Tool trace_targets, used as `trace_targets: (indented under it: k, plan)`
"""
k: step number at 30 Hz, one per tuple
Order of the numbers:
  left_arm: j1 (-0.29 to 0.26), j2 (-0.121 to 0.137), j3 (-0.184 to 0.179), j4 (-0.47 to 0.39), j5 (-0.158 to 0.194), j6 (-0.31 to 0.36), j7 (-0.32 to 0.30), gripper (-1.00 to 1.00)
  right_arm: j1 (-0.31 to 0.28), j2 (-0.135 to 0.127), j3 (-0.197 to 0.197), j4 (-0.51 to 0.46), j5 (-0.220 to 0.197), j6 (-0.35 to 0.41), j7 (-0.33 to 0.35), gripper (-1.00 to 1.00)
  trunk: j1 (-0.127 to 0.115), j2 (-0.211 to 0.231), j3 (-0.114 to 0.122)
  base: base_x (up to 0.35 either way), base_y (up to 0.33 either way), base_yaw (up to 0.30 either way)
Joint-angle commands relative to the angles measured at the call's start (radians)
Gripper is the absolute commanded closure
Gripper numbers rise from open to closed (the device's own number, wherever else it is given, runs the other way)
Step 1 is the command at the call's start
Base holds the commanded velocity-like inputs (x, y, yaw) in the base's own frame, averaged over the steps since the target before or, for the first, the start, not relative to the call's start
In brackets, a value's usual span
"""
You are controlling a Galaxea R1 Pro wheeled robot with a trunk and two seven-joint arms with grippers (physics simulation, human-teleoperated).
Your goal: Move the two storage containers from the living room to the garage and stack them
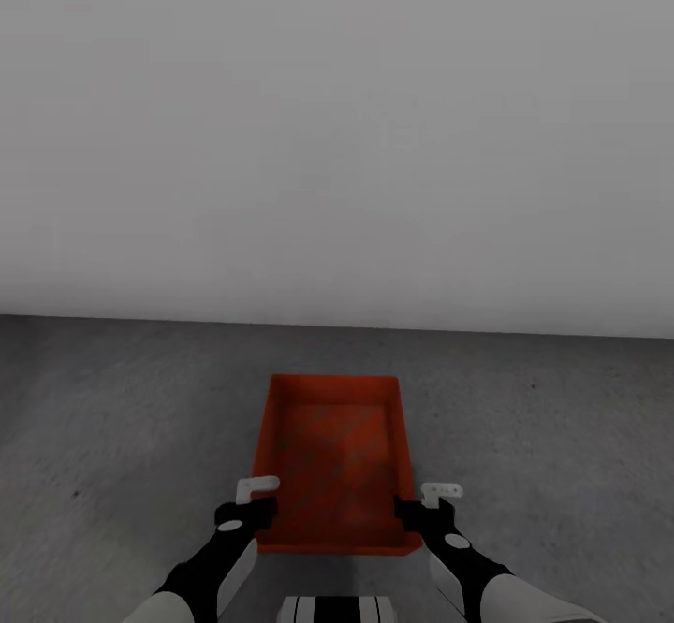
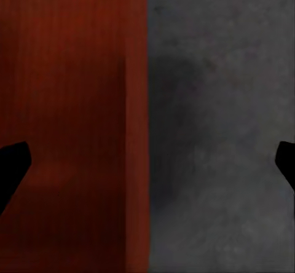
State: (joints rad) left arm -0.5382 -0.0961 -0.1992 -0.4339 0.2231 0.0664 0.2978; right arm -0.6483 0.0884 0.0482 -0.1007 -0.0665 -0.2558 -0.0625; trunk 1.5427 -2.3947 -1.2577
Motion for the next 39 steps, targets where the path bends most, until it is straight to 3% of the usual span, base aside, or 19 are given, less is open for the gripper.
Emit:
trace_targets:
  k: [1,17,39]
  plan:
    - [0.0,0.001,-0.007,-0.005,0.009,0.004,0.009,-1.0,-0.001,0.0,0.006,0.001,-0.007,-0.003,-0.003,-1.0,0.0,0.0,-0.001,0.0,0.0,0.0]
    - [0.0,-0.002,-0.005,-0.009,0.01,0.004,0.012,-1.0,-0.001,0.001,0.006,0.001,-0.007,-0.003,-0.003,-1.0,0.0,0.0,-0.001,0.0,0.0,0.0]
    - [0.0,-0.001,-0.003,-0.009,0.012,0.006,0.011,-1.0,-0.001,0.001,0.006,0.001,-0.007,-0.003,-0.003,-1.0,-0.085,0.154,0.068,0.0,0.0,0.0]
